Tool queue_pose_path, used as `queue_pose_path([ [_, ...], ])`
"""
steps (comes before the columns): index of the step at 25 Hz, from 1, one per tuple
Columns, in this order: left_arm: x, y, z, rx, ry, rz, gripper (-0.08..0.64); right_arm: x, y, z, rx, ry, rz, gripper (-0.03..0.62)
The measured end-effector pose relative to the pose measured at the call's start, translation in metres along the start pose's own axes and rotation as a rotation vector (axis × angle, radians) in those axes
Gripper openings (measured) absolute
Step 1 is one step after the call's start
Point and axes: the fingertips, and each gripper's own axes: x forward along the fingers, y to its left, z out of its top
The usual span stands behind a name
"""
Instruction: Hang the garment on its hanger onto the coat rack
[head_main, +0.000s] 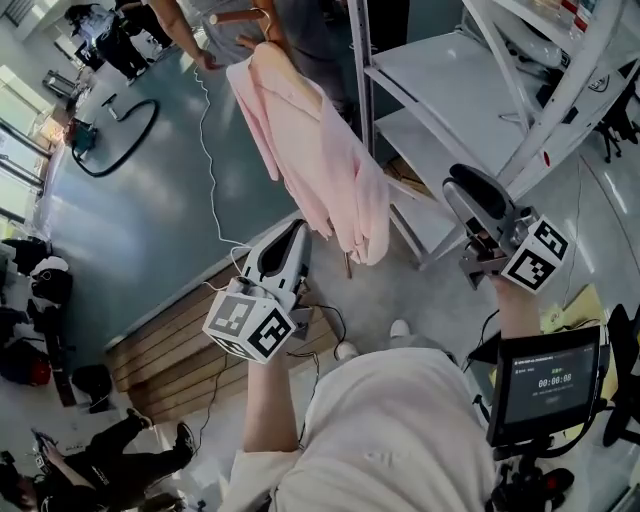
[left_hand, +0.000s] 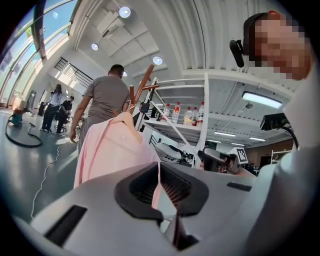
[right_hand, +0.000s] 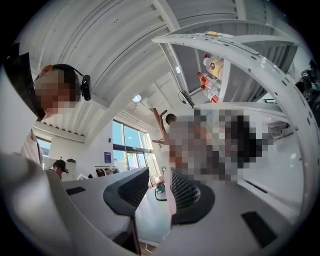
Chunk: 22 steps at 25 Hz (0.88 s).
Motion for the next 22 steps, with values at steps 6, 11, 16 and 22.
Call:
queue_pose_path([
  [6, 0.025, -0.013, -0.009, 0.002, 0.015, -0.067, 0.008, -0.024, -0.013, 0.0, 0.004, -0.047, -0.074, 0.14],
  [11, 0.032, -0.015, -0.012, -0.006, 0.016, -0.078, 0.008, -0.03, -0.01, -0.004, -0.014, -0.03, -0.075, 0.137],
  [16, 0.033, -0.016, -0.012, -0.003, 0.015, -0.082, 0.008, -0.033, -0.013, -0.002, -0.004, -0.057, -0.092, 0.051],
  [22, 0.027, -0.012, -0.009, -0.017, 0.0, -0.066, 0.007, -0.029, -0.009, -0.003, -0.01, -0.047, -0.085, 0.031],
])
